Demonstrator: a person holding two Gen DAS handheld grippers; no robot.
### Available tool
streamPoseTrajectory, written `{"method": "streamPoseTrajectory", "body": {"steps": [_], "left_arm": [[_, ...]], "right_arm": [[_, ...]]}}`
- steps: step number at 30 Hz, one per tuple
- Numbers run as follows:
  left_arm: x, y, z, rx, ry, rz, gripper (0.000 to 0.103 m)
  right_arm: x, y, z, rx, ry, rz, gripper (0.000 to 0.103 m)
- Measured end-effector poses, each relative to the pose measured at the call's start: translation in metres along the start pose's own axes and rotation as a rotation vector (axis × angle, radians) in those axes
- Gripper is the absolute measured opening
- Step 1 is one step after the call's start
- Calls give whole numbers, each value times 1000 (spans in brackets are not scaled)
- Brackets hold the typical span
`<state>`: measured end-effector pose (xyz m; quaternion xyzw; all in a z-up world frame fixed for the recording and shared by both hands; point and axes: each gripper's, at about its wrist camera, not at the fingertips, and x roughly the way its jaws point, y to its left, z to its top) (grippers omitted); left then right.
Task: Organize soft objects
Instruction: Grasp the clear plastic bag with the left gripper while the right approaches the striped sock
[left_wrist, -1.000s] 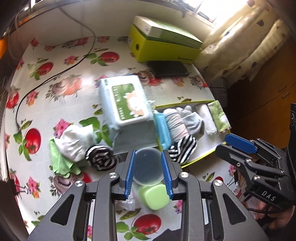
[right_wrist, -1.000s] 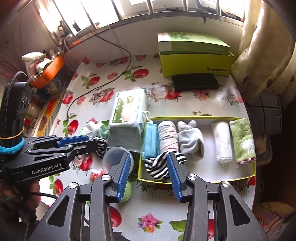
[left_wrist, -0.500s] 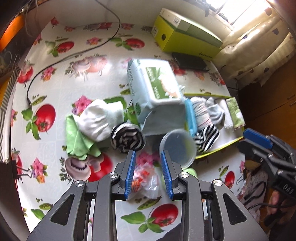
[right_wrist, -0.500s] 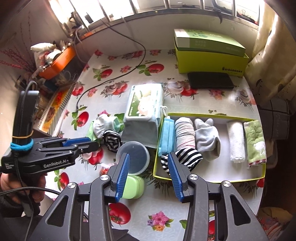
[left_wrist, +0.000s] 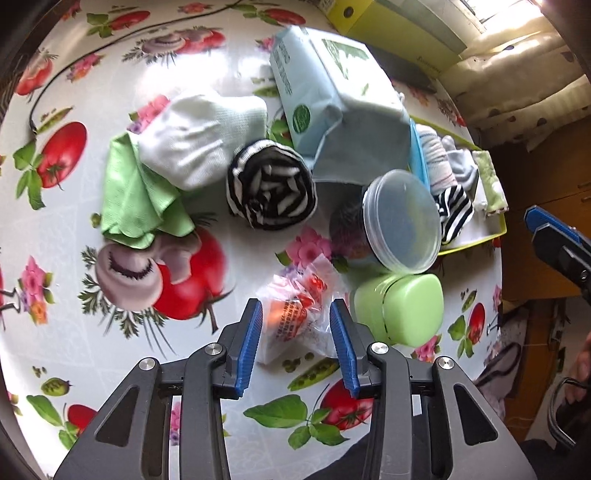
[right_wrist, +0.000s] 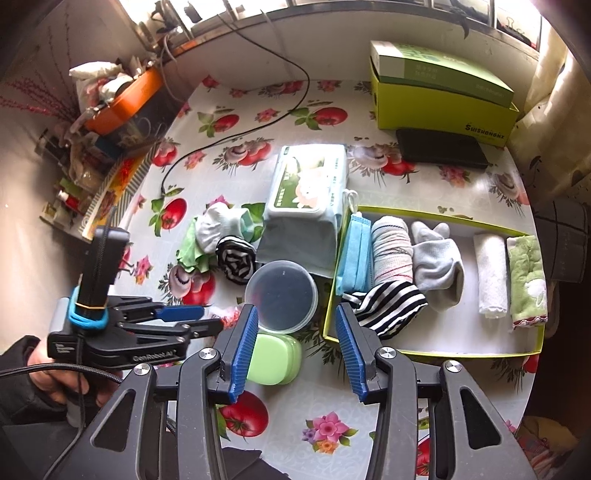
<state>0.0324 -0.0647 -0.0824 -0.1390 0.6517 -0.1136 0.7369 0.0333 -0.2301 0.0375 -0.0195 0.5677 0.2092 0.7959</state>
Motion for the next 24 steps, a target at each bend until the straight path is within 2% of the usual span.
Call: {"method": "streamPoseTrajectory", "body": {"steps": [7,11,12,15,24], "left_arm": [[29,-5,-6,31,81,41,39],[29,-8,-5,43,67,41,39],[28,-8,-5,39,61,38,33],[21,-4,-3,43,32,40,28],[-14,27,4,-43,-61,30,26]], "right_arm": [[4,3,2,-7,13,-4,43],[5,4,3,-9,17,-3,43],[6,5,4,-10,19,-2,43],[6,7,6,-14,19,4,43],[16,25,18,-78,35,29,43]]}}
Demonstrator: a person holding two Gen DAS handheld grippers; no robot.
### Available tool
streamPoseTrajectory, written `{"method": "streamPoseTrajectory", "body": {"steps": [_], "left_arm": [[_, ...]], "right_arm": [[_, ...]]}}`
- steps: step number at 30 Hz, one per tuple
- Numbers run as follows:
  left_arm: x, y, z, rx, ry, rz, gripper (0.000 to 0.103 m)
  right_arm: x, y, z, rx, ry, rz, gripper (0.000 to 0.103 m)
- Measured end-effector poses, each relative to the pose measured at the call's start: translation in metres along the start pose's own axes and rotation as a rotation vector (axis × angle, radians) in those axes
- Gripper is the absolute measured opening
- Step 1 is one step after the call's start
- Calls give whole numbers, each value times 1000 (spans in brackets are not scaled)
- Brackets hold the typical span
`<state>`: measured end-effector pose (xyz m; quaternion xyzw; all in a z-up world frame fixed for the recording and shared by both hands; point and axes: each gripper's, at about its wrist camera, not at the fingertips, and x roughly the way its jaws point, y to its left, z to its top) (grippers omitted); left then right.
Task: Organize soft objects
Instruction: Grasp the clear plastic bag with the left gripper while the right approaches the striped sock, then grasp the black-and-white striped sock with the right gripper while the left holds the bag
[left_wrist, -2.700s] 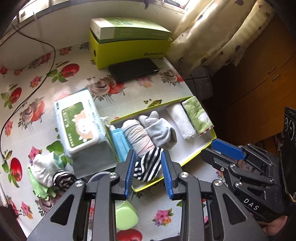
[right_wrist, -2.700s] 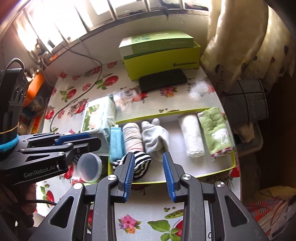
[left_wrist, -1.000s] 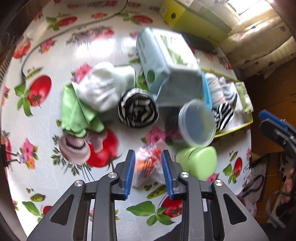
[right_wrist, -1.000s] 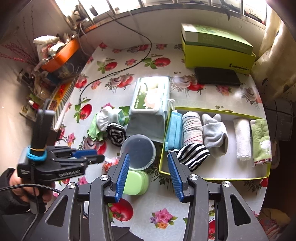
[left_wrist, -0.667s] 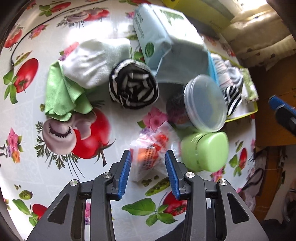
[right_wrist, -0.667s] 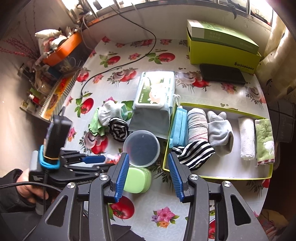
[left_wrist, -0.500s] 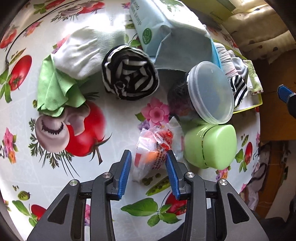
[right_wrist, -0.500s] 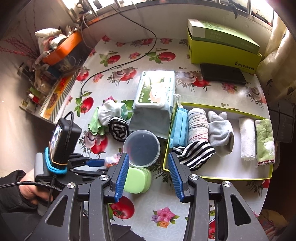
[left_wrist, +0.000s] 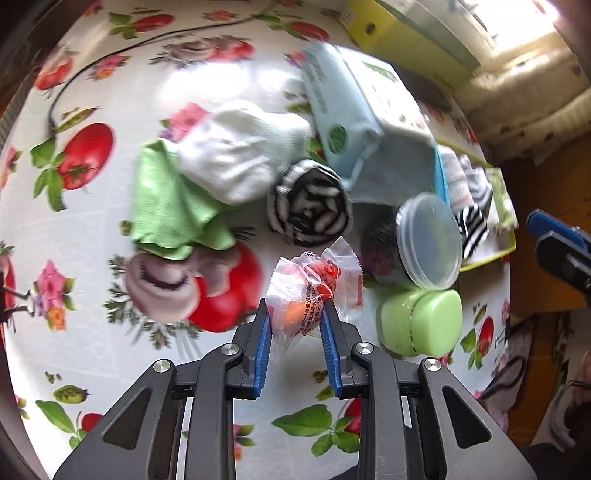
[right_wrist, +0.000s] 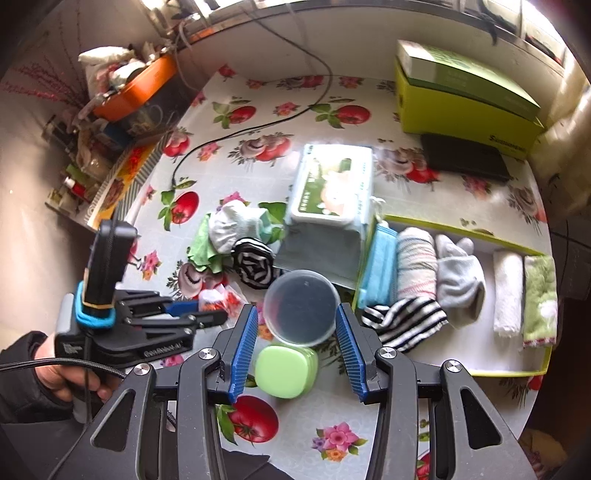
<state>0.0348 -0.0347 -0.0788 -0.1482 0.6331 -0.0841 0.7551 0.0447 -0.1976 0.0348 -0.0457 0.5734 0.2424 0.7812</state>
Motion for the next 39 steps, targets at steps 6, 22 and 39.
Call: {"method": "streamPoseTrajectory", "body": {"steps": [6,22,39], "left_arm": [[-16,27,2,-76,-43,2,26],[-42,85,-9,-226,-114,2,26],[-47,104,-13,-277,-127,-18,26]], "right_arm": [[23,28,17,-126,37,7,43],[113,82,46,-432,208,-47,43],[178,84,55,-438,355,-128,28]]}}
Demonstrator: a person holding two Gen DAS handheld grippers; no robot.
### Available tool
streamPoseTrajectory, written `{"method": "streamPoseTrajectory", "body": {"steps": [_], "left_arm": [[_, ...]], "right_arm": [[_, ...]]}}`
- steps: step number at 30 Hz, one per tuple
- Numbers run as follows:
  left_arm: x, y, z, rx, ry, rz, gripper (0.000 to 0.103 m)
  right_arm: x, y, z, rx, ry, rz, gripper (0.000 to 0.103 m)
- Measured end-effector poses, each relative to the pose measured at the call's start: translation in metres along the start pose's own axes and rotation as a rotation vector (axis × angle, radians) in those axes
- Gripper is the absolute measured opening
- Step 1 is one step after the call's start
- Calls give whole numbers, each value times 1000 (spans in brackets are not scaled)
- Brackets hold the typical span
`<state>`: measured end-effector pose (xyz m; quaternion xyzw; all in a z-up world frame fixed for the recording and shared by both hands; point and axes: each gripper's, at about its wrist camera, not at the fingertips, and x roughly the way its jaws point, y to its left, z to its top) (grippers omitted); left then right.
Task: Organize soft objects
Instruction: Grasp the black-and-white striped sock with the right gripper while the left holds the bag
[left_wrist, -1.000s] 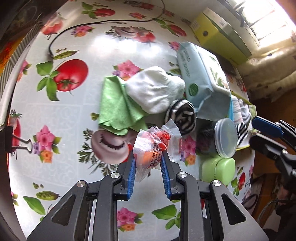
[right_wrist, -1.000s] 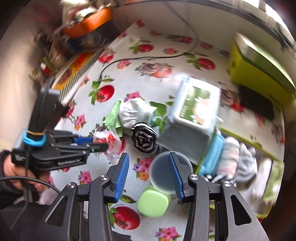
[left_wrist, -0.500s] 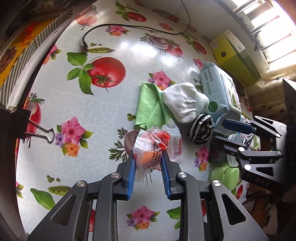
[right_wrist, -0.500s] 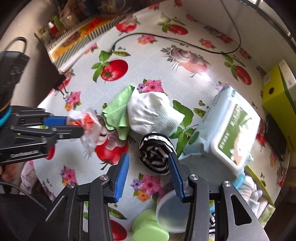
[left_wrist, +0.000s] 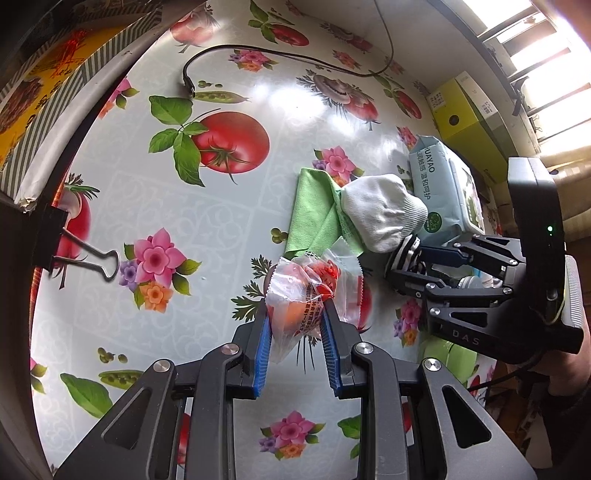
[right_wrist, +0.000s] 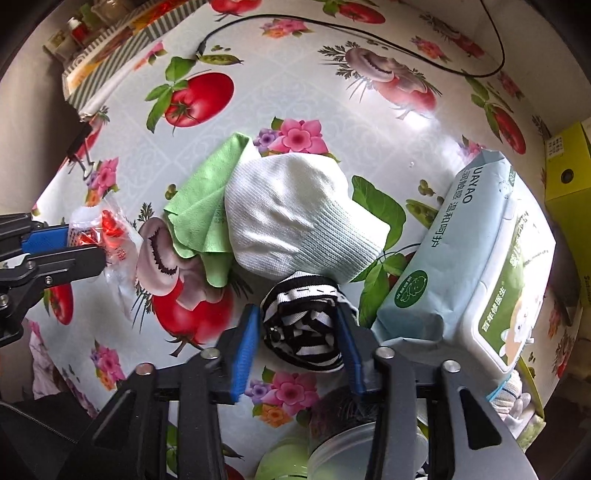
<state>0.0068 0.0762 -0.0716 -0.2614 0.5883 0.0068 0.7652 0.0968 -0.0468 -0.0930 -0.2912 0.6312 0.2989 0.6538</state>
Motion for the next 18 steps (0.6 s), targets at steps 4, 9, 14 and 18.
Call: {"method": "streamPoseTrajectory", "body": {"steps": [4,9,14,18], "left_arm": [[-1,0,2,1,-3,0,26],[-2,-6,8,12,-9,1,26],[-3,-16,10,29,-9,-2,26],[-6,-26,14,49,-15,-8,26]], "right_arm": [[-7,-1,-2,2,-24,20,14],[-26,-3,-14,37,-79,70,13],[-54,-7,-32,99,-155,132,13],[-75,-11,-42,140,-209,174,13]]}}
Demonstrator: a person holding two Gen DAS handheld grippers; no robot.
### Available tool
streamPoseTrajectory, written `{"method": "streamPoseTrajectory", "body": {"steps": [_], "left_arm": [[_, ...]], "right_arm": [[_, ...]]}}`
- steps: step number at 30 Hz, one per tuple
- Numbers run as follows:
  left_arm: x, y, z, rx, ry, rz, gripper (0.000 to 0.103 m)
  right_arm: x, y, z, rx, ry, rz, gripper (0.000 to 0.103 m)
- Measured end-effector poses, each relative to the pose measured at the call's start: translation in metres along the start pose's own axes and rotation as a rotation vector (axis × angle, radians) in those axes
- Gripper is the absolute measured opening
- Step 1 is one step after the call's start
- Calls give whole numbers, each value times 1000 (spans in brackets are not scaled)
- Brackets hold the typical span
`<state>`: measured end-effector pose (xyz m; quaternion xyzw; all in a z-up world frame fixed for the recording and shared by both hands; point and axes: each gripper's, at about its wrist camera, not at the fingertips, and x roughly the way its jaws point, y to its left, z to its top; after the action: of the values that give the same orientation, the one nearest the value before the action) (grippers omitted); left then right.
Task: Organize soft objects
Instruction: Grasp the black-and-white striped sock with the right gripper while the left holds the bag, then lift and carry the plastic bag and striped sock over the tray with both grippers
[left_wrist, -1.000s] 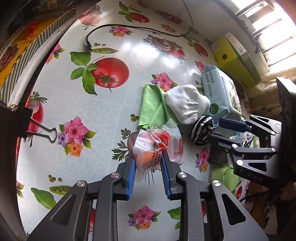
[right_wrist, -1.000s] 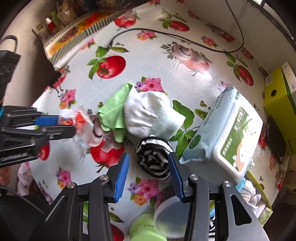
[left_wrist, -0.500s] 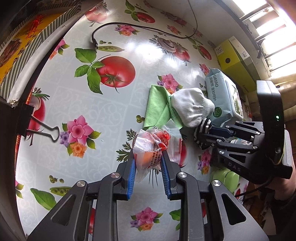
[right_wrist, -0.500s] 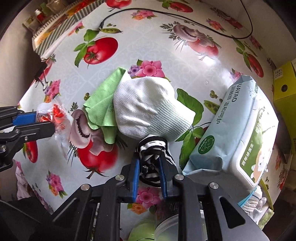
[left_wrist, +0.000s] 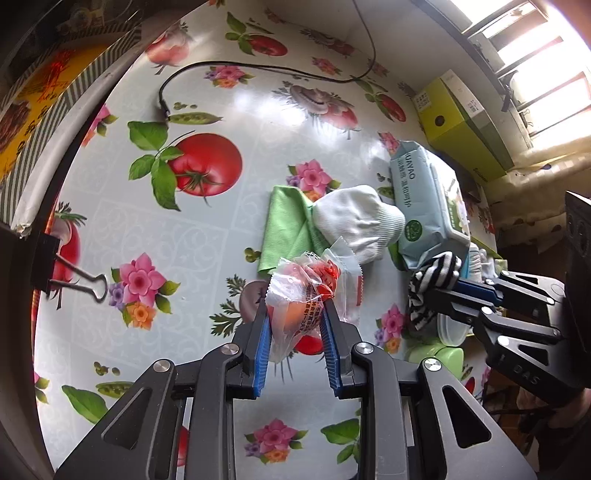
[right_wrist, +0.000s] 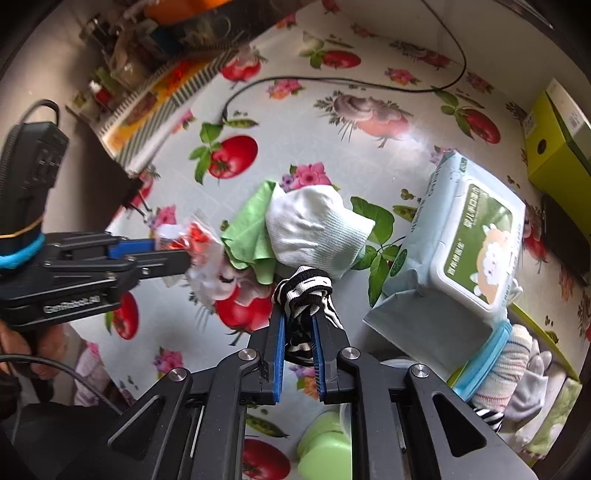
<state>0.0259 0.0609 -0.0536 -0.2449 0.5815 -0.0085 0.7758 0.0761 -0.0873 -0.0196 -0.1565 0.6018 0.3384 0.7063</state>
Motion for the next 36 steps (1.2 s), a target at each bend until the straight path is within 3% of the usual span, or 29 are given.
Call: {"method": "streamPoseTrajectory", "body": {"steps": [7,16,36], "left_arm": [[-7,-26,9,56,-20,-12,26],[-11,-64,16,133,-27,-41,26],[-3,-156,12,317,6,-84,26]], "right_arm": [[-33,-8,-6,68,-91,29,13],[-71,-40,-42,191,-174,30,13],[-104,-92,-100,375,-265,-4,13]]}}
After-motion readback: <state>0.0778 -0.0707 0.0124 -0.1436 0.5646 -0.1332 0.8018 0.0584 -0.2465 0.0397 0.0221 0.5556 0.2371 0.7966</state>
